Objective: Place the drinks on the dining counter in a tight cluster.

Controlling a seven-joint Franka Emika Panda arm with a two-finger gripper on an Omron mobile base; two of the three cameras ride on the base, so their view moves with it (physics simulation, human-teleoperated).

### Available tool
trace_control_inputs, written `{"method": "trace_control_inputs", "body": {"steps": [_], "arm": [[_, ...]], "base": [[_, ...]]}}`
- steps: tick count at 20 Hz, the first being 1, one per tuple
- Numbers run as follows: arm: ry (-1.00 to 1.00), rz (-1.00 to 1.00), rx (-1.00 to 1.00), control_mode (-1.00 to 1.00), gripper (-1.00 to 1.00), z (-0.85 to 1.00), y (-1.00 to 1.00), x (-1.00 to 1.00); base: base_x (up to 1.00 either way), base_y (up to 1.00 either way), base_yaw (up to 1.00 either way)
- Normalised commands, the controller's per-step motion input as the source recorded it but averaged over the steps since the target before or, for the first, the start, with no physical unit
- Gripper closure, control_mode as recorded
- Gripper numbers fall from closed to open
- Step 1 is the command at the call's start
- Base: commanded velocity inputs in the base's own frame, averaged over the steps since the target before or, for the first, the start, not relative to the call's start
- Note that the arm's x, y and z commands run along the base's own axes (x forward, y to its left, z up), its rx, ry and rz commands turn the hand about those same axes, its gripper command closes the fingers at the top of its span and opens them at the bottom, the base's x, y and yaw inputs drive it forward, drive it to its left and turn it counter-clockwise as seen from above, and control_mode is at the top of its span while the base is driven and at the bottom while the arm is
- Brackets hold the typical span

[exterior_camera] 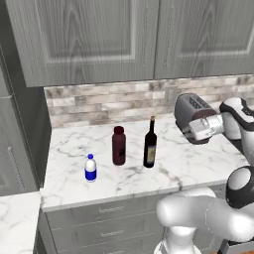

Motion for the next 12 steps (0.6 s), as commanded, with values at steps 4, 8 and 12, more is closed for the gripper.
{"method": "trace_control_inputs", "body": {"steps": [4, 8, 12], "arm": [[-0.06, 0.00, 0.00, -1.00, -1.00, -0.01, 0.07, 0.00], [-0.09, 0.00, 0.00, -1.00, -1.00, -0.12, 0.06, 0.07], [-0.04, 0.00, 0.00, -1.00, -1.00, -0.20, 0.04, 0.29]], "base": [[0.00, 0.00, 0.00], [0.00, 0.00, 0.00], [0.00, 0.00, 0.00]]}}
